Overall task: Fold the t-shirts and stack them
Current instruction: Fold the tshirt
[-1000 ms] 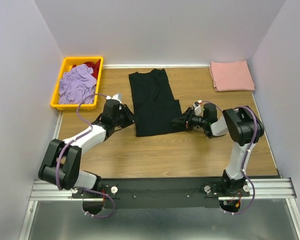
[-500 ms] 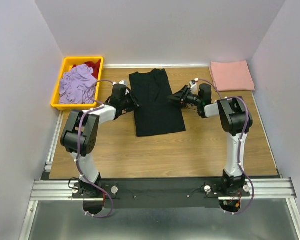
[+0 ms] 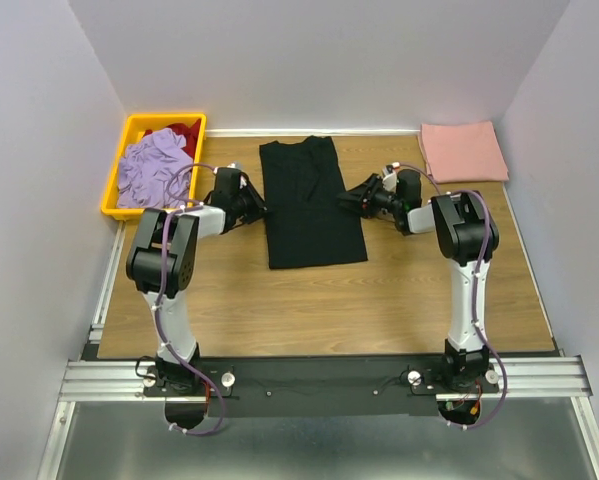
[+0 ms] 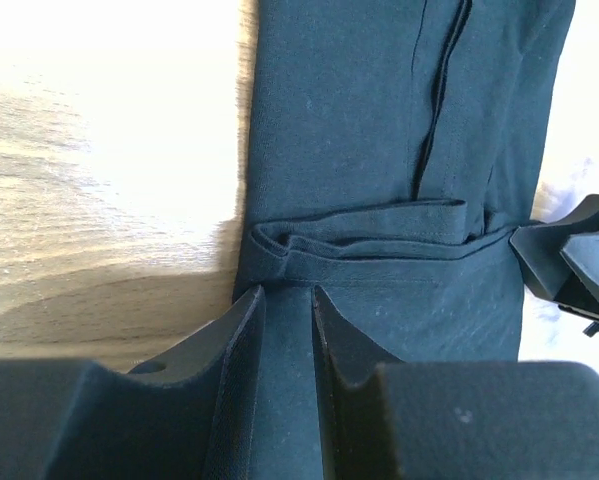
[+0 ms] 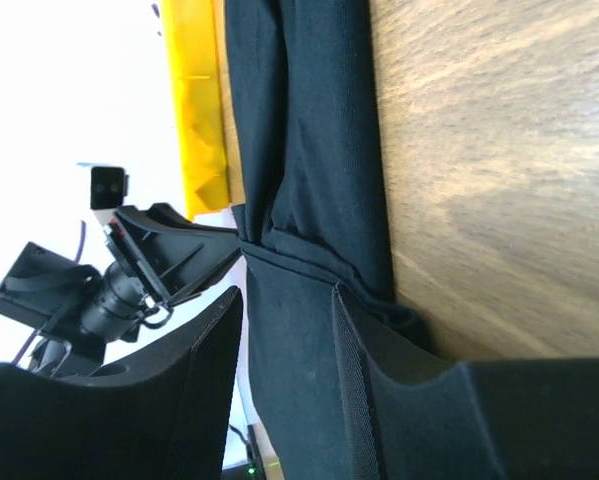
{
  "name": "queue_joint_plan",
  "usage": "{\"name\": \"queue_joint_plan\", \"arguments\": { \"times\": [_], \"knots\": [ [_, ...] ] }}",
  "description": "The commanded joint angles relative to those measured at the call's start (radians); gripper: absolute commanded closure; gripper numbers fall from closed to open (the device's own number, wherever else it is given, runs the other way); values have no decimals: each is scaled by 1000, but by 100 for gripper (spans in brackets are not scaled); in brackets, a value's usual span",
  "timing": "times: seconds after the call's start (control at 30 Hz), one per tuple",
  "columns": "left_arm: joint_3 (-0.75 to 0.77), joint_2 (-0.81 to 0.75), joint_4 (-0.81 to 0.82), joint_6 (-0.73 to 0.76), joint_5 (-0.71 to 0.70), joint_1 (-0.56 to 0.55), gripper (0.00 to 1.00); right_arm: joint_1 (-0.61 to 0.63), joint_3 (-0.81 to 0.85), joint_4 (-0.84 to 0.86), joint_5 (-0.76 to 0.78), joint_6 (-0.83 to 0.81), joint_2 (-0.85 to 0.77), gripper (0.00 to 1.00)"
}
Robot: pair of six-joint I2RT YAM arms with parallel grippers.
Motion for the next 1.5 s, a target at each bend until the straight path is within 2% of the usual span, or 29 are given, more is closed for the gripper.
{"name": "queue_joint_plan", "arguments": {
  "times": [0.0,0.07,0.13,0.27,0.3,0.33,0.4,0.43,0.57,0.7,0.87,1.03,1.2,1.47],
  "knots": [
    [-25,-88,-64,44,-62,17,66,-17,-7,-132,55,-113,-70,51],
    [-38,-165,-94,70,-80,17,64,-17,-7,-264,86,-211,-157,51],
    [-48,-220,-133,94,-102,14,62,-15,2,-471,129,-351,-256,49],
    [-99,-411,-197,160,-166,12,56,-17,-73,-626,227,-496,-442,47],
    [-120,-447,-212,173,-198,9,55,-15,-85,-678,270,-525,-470,47],
    [-134,-481,-241,205,-215,8,51,-13,-91,-798,299,-554,-496,47],
    [-165,-577,-265,237,-240,-5,46,-1,-116,-902,372,-637,-572,47],
    [-173,-607,-295,265,-241,-11,44,5,-134,-974,456,-674,-603,47],
    [-209,-757,-392,306,-307,-78,39,43,-200,-1115,590,-726,-718,46],
    [-257,-817,-508,305,-384,-169,35,124,-209,-1249,673,-754,-752,46],
    [-323,-838,-558,262,-378,-265,34,229,-202,-1284,715,-742,-722,45],
    [-345,-842,-558,222,-376,-308,34,299,-163,-1292,761,-727,-654,46],
    [-328,-797,-570,226,-375,-333,34,344,-119,-1312,888,-697,-596,47],
    [-323,-743,-550,234,-344,-350,34,350,-93,-1312,897,-694,-577,48]
  ]
}}
